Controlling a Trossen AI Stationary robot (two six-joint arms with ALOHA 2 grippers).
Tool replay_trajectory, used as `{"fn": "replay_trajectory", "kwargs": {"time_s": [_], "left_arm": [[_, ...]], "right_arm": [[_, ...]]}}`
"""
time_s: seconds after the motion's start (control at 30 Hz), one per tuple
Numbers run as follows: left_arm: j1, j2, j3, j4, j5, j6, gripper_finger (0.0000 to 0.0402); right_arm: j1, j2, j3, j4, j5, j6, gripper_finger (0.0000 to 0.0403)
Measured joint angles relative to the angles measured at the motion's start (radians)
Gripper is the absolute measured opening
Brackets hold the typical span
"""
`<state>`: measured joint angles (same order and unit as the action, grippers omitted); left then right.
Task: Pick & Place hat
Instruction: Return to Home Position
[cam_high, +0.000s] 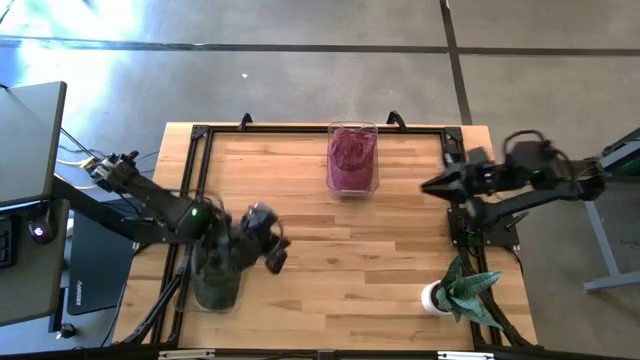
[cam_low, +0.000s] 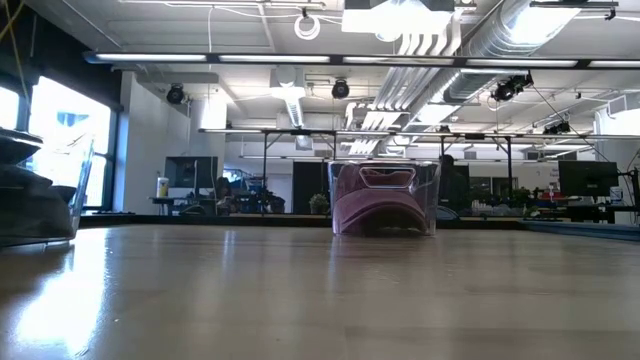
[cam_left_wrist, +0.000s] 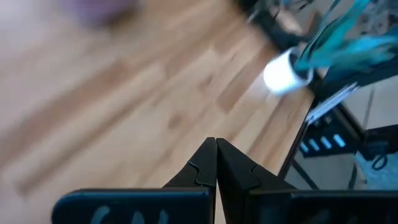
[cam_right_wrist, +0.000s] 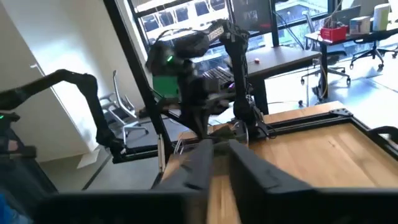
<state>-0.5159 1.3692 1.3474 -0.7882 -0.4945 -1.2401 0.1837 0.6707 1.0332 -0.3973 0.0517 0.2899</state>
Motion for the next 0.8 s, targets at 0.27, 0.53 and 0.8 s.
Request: {"fn": "replay_trajectory", "kwargs": {"time_s": [0.27,0.53,0.8], "left_arm": [[0.247,-0.007,0.033,0.169,0.157,0.421,0.0],[0.381,-0.01,0.033,0.217,0.279,0.555,0.0],[0.398,-0.066,0.033,0.125,0.27,0.558,0.0]], "right_arm": [[0.0,-0.173,-0.146,0.003,0.008,0.028,0.0013],[-0.013,-0.34,-0.618,0.53,0.005,0.104,0.0002],[-0.202,-0.356,-0.952,0.884,-0.049,0.22,0.0001]]}}
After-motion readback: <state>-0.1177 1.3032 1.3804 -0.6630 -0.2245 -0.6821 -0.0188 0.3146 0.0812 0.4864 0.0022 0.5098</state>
